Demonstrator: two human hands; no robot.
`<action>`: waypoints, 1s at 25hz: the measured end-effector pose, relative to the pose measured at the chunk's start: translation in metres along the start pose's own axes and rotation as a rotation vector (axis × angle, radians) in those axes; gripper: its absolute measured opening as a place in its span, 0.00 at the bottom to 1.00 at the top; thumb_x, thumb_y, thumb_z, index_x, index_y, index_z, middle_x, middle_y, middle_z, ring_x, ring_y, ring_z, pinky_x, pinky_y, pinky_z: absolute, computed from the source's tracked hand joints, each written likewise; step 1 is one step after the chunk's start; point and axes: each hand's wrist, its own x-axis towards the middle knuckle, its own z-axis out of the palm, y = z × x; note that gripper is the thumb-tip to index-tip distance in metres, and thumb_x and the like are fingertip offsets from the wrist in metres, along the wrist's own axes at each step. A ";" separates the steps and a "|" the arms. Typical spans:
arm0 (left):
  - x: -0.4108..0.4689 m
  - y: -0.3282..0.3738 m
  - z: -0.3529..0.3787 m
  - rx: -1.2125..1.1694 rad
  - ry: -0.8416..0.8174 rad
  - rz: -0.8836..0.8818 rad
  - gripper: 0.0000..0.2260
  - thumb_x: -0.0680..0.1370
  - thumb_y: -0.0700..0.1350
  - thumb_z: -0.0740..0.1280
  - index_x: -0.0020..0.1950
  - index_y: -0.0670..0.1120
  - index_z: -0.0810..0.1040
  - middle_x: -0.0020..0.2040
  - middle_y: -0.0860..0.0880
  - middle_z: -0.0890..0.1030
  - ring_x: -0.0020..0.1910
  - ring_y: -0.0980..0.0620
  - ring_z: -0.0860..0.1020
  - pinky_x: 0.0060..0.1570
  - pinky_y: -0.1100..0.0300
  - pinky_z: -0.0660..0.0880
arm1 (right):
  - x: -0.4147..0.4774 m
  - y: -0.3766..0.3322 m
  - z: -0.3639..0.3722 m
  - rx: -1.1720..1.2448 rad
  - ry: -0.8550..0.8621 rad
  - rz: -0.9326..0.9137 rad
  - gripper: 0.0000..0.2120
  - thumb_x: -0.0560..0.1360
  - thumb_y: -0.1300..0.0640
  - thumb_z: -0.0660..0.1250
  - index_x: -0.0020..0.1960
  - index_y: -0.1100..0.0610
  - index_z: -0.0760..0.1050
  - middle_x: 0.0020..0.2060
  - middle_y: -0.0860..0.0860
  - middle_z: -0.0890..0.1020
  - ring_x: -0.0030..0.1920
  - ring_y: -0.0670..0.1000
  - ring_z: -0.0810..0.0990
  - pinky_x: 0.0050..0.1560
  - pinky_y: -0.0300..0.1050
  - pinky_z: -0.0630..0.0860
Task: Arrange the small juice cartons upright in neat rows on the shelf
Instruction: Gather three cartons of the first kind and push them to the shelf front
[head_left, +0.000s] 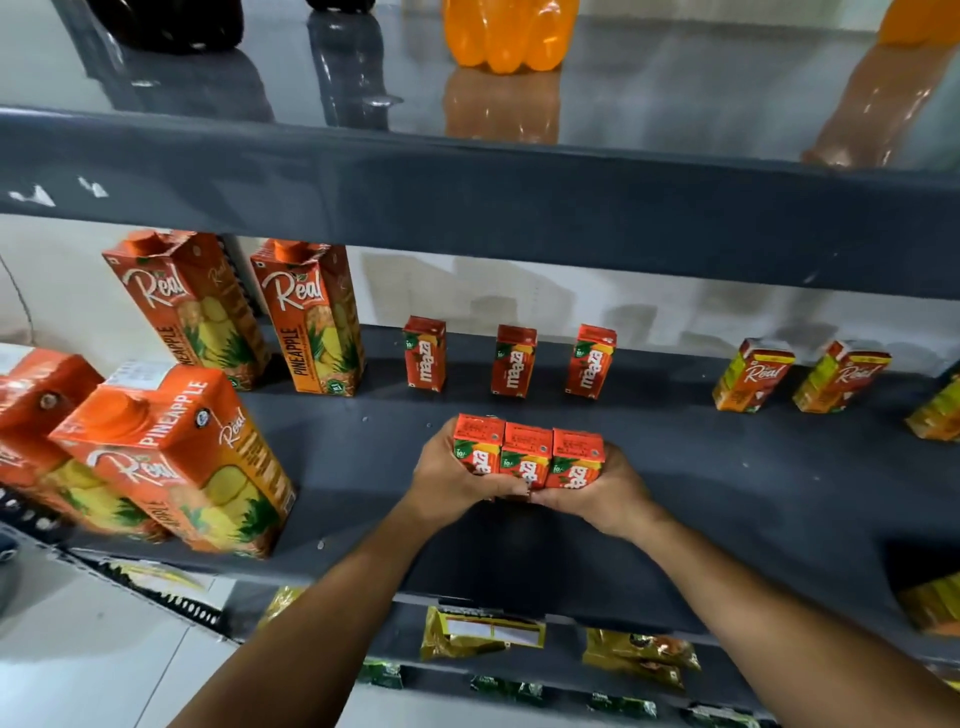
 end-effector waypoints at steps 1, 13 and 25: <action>0.000 0.000 -0.005 0.027 -0.061 -0.010 0.37 0.53 0.44 0.85 0.58 0.49 0.73 0.51 0.48 0.84 0.52 0.51 0.83 0.49 0.58 0.80 | 0.000 0.000 0.000 -0.004 0.002 0.004 0.25 0.55 0.60 0.84 0.47 0.45 0.79 0.42 0.40 0.85 0.44 0.44 0.84 0.39 0.35 0.79; -0.011 -0.003 -0.019 0.190 -0.130 -0.094 0.29 0.57 0.42 0.84 0.51 0.60 0.76 0.45 0.64 0.84 0.48 0.61 0.82 0.42 0.69 0.77 | -0.015 -0.009 0.003 -0.240 -0.020 0.060 0.32 0.54 0.55 0.84 0.53 0.44 0.74 0.43 0.37 0.80 0.41 0.31 0.78 0.40 0.26 0.72; -0.069 -0.014 -0.021 0.296 -0.177 -0.047 0.35 0.52 0.49 0.84 0.52 0.71 0.72 0.48 0.63 0.84 0.48 0.61 0.82 0.45 0.72 0.75 | -0.074 -0.005 0.021 -0.304 -0.014 -0.062 0.28 0.53 0.52 0.84 0.47 0.40 0.73 0.43 0.41 0.83 0.44 0.36 0.81 0.47 0.33 0.76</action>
